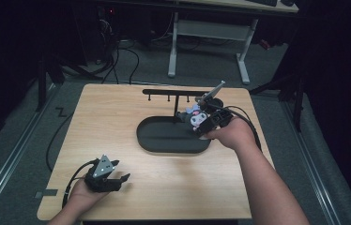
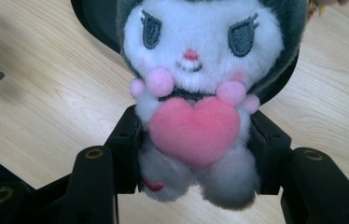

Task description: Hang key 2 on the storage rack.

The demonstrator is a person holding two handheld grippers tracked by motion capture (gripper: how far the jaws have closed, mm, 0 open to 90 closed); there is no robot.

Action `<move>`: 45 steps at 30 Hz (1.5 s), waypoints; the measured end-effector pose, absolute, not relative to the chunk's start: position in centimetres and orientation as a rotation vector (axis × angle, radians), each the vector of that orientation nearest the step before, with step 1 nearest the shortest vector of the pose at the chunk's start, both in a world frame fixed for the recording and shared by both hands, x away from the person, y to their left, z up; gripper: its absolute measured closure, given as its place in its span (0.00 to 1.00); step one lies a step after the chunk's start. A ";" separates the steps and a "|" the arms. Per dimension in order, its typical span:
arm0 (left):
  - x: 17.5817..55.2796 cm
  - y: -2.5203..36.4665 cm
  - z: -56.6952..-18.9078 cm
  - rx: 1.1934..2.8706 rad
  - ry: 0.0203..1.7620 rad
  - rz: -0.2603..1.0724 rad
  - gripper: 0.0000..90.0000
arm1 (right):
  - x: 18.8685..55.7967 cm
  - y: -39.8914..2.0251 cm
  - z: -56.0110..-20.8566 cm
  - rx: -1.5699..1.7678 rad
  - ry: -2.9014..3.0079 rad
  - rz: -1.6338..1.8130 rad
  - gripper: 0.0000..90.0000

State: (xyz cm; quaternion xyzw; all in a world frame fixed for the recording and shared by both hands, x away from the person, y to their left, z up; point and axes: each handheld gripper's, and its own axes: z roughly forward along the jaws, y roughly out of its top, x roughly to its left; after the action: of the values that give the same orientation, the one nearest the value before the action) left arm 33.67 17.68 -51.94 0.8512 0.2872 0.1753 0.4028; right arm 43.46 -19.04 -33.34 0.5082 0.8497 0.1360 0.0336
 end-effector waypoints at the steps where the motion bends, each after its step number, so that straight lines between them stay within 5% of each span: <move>1: 33.7 17.7 -51.9 2.155 0.723 0.447 0.37 | 43.8 -19.1 -33.0 1.579 2.616 0.401 0.53; 30: 33.7 17.5 -52.0 2.168 0.717 0.441 0.37 | 47.5 -18.0 -30.3 1.604 2.529 0.463 0.53; 45: 33.6 17.4 -52.0 2.167 0.713 0.444 0.38 | 46.8 -19.4 -33.7 1.700 2.526 0.431 0.53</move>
State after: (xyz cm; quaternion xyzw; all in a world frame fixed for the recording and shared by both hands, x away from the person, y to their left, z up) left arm 33.63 17.41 -52.05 0.8557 0.2816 0.1753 0.3972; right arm 46.82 -19.41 -33.66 0.5524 0.8211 0.1402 0.0332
